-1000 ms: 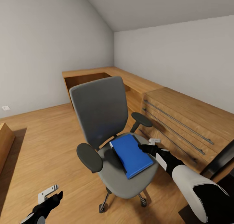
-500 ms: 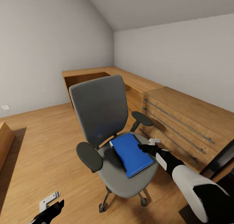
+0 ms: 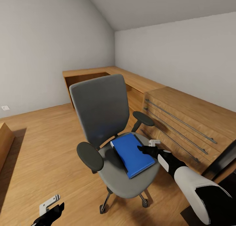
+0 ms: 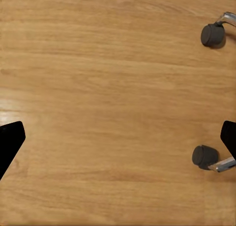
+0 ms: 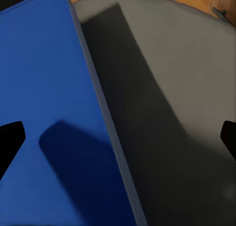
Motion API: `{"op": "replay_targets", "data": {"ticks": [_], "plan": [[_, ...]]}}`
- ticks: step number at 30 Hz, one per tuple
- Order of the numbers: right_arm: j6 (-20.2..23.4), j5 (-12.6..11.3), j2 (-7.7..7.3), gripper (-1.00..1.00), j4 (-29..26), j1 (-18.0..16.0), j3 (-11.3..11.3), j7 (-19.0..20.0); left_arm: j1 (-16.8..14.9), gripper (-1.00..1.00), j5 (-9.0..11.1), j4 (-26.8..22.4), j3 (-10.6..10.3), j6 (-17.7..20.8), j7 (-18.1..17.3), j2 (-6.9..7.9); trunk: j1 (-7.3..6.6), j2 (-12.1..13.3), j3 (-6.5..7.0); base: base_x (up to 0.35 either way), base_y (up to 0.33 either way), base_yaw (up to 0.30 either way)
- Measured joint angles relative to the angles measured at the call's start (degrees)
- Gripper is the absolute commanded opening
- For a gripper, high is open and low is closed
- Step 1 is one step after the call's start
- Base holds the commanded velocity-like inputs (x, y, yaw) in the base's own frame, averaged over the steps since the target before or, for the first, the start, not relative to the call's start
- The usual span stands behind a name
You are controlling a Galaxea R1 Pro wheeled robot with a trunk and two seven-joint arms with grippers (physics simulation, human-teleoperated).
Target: In the bedroom, organize the workspace by keeping the computer under the desk, ensuring the monitor is on the desk, placing the keyboard on the desk next to the monitor, placing the mouse on the desk next to the keyboard, moving the folder from the swivel chair onto the desk next to the mouse, stacking the notebook on top of the folder with the pen on top of the notebook, and positioning the swivel chair next to the desk.
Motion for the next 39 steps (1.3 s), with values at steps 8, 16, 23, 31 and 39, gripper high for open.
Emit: {"op": "replay_targets", "data": {"ticks": [8, 16, 23, 31, 39], "plan": [[0.0, 0.0, -0.04, 1.00, 0.0, 0.0, 0.0, 0.2, 0.0, 1.00, 0.0, 0.1, 0.0, 0.0, 0.0, 0.00, 0.00, 0.0, 0.00, 0.000, 0.000, 0.000], [0.0, -0.5, 0.03, 1.00, -0.2, -0.1, -0.5, 0.3, 0.0, 1.00, 0.0, 0.1, 0.0, -0.1, 0.1, 0.00, 1.09, -2.0, -0.88, 0.000, 0.000, 0.000], [0.0, -0.5, 0.04, 1.00, -0.2, 0.0, -0.5, 0.3, 0.0, 1.00, 0.0, 0.1, 0.0, -0.1, 0.1, 0.00, 1.09, -2.0, -0.88, 0.000, 0.000, 0.000], [0.0, -0.3, 0.04, 1.00, -1.3, 0.0, -0.3, 0.3, 0.0, 1.00, 0.0, 0.1, 0.0, -0.1, 0.1, 0.00, 1.75, -3.2, -1.43, 0.000, 0.000, 0.000], [0.0, -0.3, 0.04, 1.00, -1.3, 0.0, -0.3, 0.3, 0.0, 1.00, 0.1, 0.2, 0.1, -0.1, -0.1, 0.02, 1.75, -3.2, -1.43, 0.000, 0.000, 0.000]]}}
